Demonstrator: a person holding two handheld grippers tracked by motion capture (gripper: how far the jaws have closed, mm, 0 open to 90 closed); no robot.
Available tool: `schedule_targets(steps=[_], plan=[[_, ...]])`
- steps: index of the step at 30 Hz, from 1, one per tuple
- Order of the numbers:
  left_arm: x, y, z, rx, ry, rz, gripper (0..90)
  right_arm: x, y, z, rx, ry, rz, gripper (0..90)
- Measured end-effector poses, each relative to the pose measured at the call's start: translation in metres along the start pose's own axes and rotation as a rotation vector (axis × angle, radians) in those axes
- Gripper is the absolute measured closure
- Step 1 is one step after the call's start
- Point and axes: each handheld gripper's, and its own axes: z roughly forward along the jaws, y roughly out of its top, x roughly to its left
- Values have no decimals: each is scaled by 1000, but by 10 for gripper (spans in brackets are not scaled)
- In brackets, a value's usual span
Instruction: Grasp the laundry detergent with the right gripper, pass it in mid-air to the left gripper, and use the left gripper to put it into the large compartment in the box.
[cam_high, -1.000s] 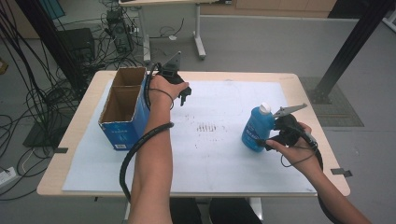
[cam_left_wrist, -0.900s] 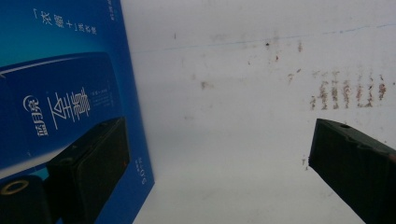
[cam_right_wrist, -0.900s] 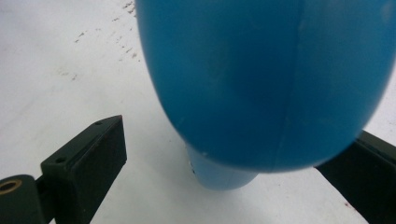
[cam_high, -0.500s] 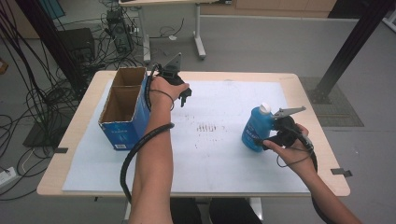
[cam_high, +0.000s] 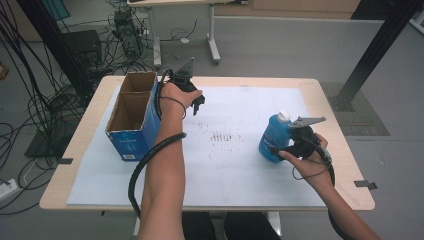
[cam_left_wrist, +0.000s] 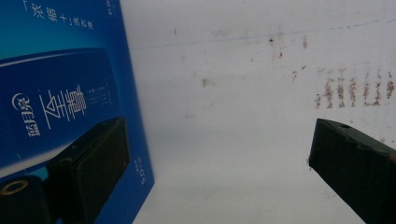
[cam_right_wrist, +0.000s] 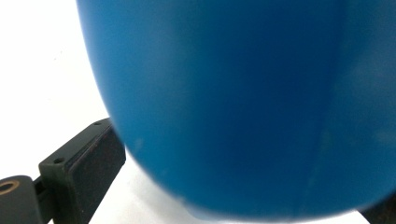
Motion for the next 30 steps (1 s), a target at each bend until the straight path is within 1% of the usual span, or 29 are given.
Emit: schedule_targets(steps=[5,11,16,18,22,23,26,30], plan=[[0,-1,2,5,6,-1,58,1,-2,2,-28,-5,4,33],[0,-1,3,7,4,1,58,2,-5,5,-40,-6,-5,33],[-1,-1,3,6,6,1,58,2,-5,5,-52,-6,-1,33],[-1,-1,2,6,7,7,58,3,-5,4,-67,-8,0,32],[-2,-1,2,2,4,3,58,4,-5,4,-76,-7,0,32],[-1,-1,1,3,8,9,58,4,-5,4,-77,-6,0,32],[-2,-2,1,2,6,9,57,4,-5,3,-82,-7,-1,31],[-2,-2,1,0,4,2,57,4,-5,2,-86,-12,-5,30]])
